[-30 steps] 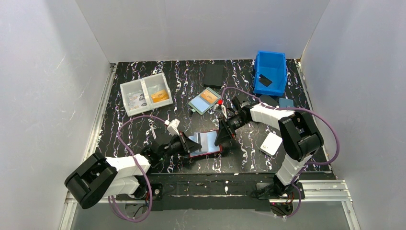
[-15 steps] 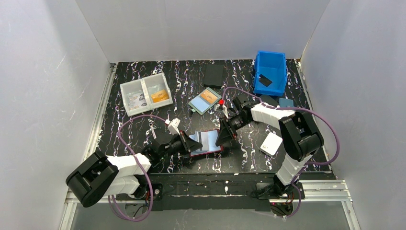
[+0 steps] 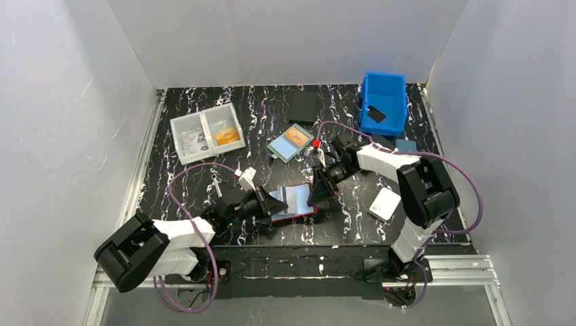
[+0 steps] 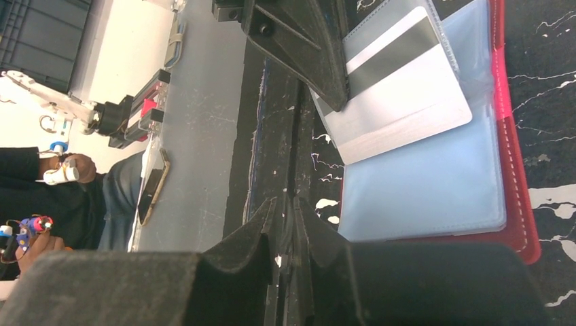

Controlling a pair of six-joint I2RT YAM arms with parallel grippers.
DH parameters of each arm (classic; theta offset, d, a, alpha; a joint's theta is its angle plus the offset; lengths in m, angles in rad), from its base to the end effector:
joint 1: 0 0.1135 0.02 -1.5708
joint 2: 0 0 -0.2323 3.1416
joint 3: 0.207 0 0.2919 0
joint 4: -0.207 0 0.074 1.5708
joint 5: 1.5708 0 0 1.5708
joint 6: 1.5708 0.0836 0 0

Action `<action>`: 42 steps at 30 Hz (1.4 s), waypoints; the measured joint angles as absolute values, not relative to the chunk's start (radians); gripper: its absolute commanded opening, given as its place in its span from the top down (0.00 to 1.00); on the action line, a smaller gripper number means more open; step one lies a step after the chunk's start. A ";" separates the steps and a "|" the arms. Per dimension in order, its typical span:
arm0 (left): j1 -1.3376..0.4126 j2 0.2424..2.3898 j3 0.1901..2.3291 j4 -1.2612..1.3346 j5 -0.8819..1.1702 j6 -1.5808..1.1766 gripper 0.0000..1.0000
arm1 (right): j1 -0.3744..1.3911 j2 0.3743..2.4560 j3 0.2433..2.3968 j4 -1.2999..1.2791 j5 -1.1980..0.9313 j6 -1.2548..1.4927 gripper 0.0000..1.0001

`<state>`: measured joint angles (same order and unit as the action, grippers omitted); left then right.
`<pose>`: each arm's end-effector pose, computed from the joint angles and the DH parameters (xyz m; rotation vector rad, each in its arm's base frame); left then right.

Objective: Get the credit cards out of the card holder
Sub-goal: Remove the credit card from the card holder.

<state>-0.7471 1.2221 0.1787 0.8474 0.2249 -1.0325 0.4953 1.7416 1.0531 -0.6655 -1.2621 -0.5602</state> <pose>0.1992 -0.2099 0.0849 -0.1013 2.0152 -1.4244 0.2609 0.2315 0.1102 -1.3529 1.9477 1.7182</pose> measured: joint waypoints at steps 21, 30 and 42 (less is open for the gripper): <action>-0.775 1.236 0.179 0.891 0.197 -1.041 1.00 | 0.484 1.753 1.061 -0.685 -1.268 -0.579 0.75; -0.810 1.294 0.186 0.932 0.175 -1.043 1.00 | 0.484 1.776 1.060 -0.648 -1.259 -0.506 0.69; -0.835 1.384 0.197 1.064 0.165 -1.074 1.00 | 0.471 1.776 1.021 -0.455 -1.190 -0.295 0.60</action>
<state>-0.8352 1.3842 0.1967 1.0637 0.1646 -1.0737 0.4709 1.7756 1.0206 -0.4545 -1.1900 -0.2955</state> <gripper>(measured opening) 0.011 0.372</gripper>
